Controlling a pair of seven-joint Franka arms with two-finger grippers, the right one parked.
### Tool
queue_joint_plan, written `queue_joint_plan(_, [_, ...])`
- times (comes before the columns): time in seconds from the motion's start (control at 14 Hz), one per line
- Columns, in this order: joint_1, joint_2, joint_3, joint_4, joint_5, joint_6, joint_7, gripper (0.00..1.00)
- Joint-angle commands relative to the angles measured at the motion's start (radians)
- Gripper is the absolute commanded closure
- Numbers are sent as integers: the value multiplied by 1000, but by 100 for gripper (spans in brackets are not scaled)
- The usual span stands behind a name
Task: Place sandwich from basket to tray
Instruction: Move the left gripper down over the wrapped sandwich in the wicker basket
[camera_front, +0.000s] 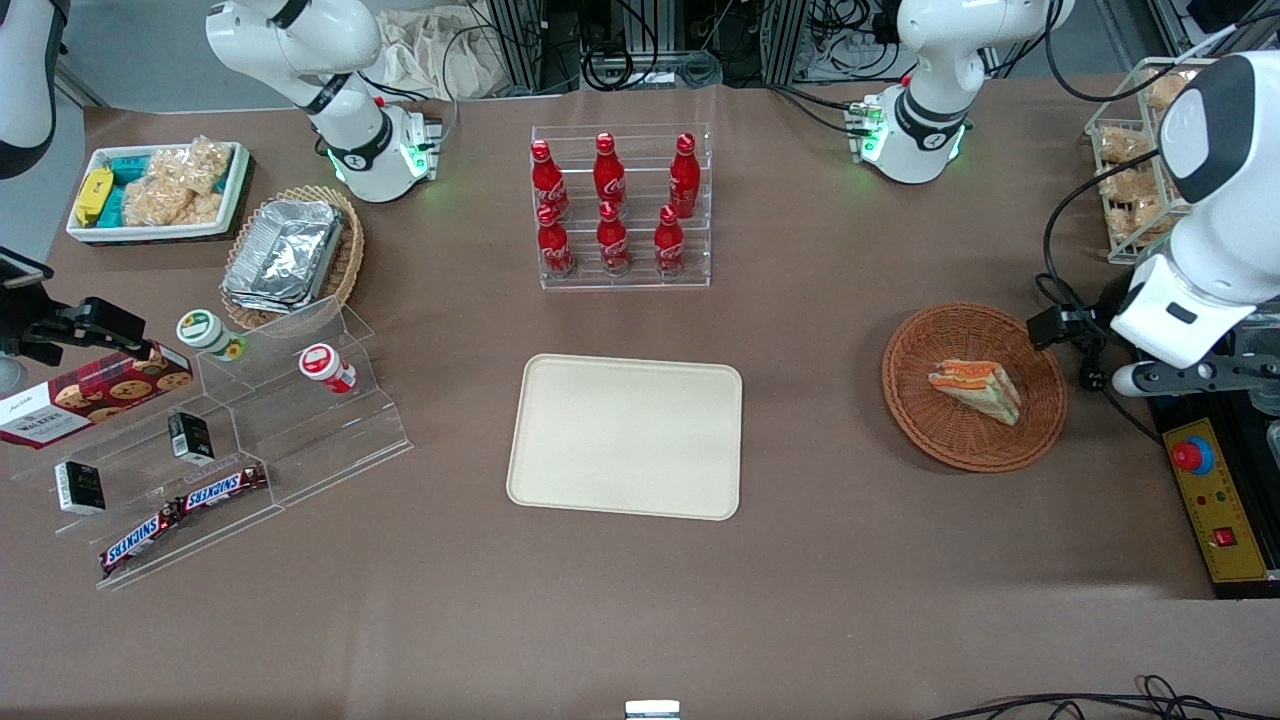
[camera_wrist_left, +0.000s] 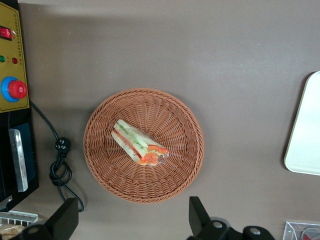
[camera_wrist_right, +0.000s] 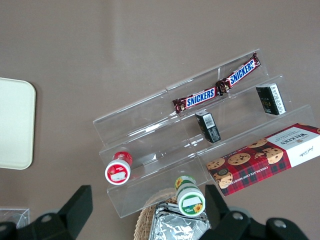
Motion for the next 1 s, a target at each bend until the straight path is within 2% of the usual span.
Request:
queue_joint_plan(0.0, [3,22,-4,29,5,-31,-13,0])
queue_joint_plan(0.14, [3,48,-4,30,9,-30,-53,1])
queue_joint_plan(0.36, [22,112,2,-11,3,2,-219,1])
queue_joint_plan(0.5, [25,100,4,-126,5,106,-418,0])
queue_joint_plan(0.71, [20,117,2,-204,11,220,-771,1])
queue_joint_plan(0.93, [26,149,7,-244,11,240,-947,1])
